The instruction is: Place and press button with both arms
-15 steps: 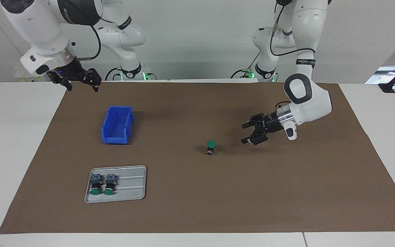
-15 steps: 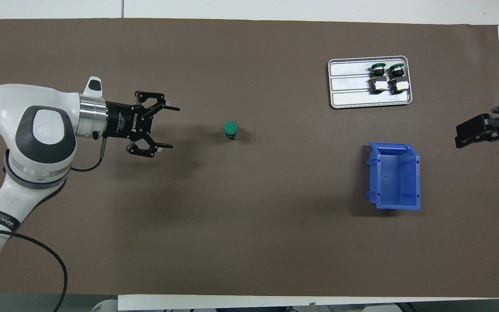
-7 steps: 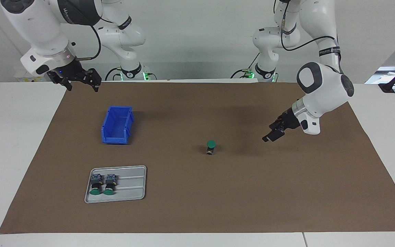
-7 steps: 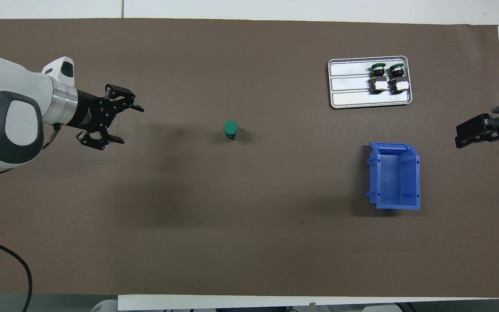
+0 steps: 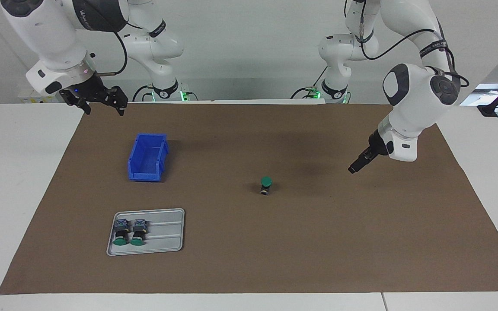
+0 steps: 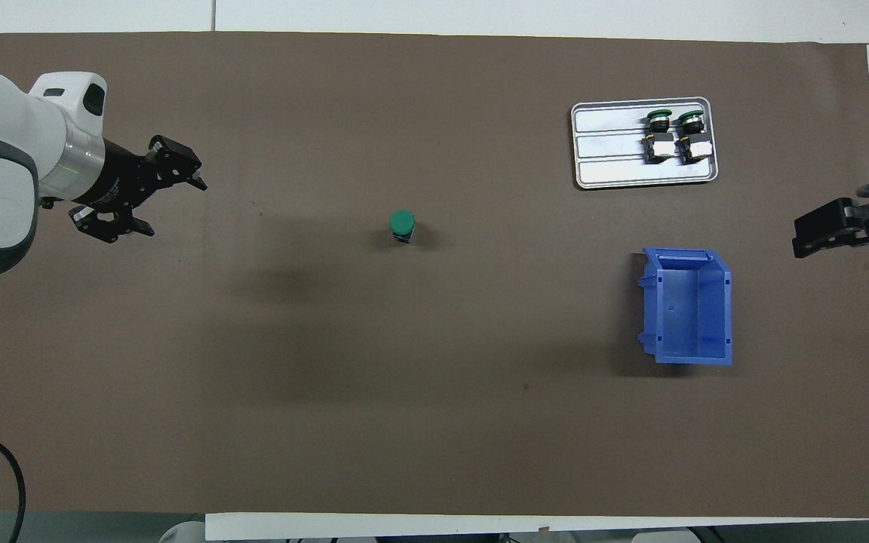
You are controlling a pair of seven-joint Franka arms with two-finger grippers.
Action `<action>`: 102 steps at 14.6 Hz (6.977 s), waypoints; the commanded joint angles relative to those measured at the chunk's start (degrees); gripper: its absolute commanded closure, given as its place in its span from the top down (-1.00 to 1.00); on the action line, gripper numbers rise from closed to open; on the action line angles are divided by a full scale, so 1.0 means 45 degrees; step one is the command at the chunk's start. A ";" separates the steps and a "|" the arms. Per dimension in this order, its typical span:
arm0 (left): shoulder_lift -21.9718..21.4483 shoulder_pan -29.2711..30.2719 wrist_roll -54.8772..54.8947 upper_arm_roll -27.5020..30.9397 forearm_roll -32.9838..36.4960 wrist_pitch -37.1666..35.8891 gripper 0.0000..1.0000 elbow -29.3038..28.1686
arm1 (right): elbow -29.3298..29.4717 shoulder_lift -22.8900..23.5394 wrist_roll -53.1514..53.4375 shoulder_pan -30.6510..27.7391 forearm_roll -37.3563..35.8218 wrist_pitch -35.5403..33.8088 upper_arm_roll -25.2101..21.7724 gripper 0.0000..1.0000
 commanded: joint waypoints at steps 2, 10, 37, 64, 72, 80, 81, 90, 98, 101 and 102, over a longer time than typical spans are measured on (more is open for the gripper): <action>-0.0752 0.0465 0.2575 0.0033 0.1071 -0.0607 0.99 -0.0010 | -0.0189 -0.0182 -0.0306 -0.0073 0.0053 0.0036 0.0024 0.97; -0.1066 0.0602 0.6468 0.0111 0.1915 -0.2832 0.99 0.0908 | -0.0190 -0.0182 -0.0306 -0.0073 0.0053 0.0036 0.0024 0.97; -0.2004 0.1637 0.7702 0.0384 0.2168 -0.6234 0.99 0.2569 | -0.0190 -0.0182 -0.0306 -0.0073 0.0053 0.0036 0.0024 0.97; 0.0510 -0.4626 0.0757 0.1751 0.0608 -0.2449 -0.66 0.2256 | -0.0190 -0.0182 -0.0306 -0.0073 0.0053 0.0036 0.0024 0.97; 0.3287 -0.6798 -0.2199 0.1732 0.0450 0.0348 -0.94 0.3350 | -0.0189 -0.0162 -0.0306 -0.0073 0.0053 0.0036 0.0024 0.97; 0.4323 -0.7619 -0.3177 0.1732 0.0469 0.2202 -1.00 0.3312 | -0.0190 -0.0182 -0.0306 -0.0073 0.0053 0.0036 0.0024 0.97; 0.4343 -0.7639 -0.3177 0.1732 0.0508 0.2378 -1.00 0.3234 | -0.0170 -0.0182 -0.0306 -0.0073 0.0053 0.0036 0.0024 0.97; 0.4558 -0.7679 -0.3137 0.1693 0.0528 0.3278 -0.99 0.2589 | -0.0190 -0.0182 -0.0306 -0.0073 0.0053 0.0036 0.0024 0.97; 0.4500 -0.7893 -0.3099 0.1712 0.0528 0.3630 -0.99 0.1983 | -0.0190 -0.0182 -0.0306 -0.0073 0.0053 0.0036 0.0024 0.97; 0.4364 -0.7738 -0.3137 0.1732 0.0430 0.3436 -0.91 0.2410 | -0.0190 -0.0182 -0.0306 -0.0073 0.0053 0.0036 0.0024 0.97; 0.4054 -0.7679 -0.3118 0.1829 0.0430 0.3203 -0.84 0.2548 | -0.0190 -0.0182 -0.0306 -0.0073 0.0053 0.0036 0.0024 0.97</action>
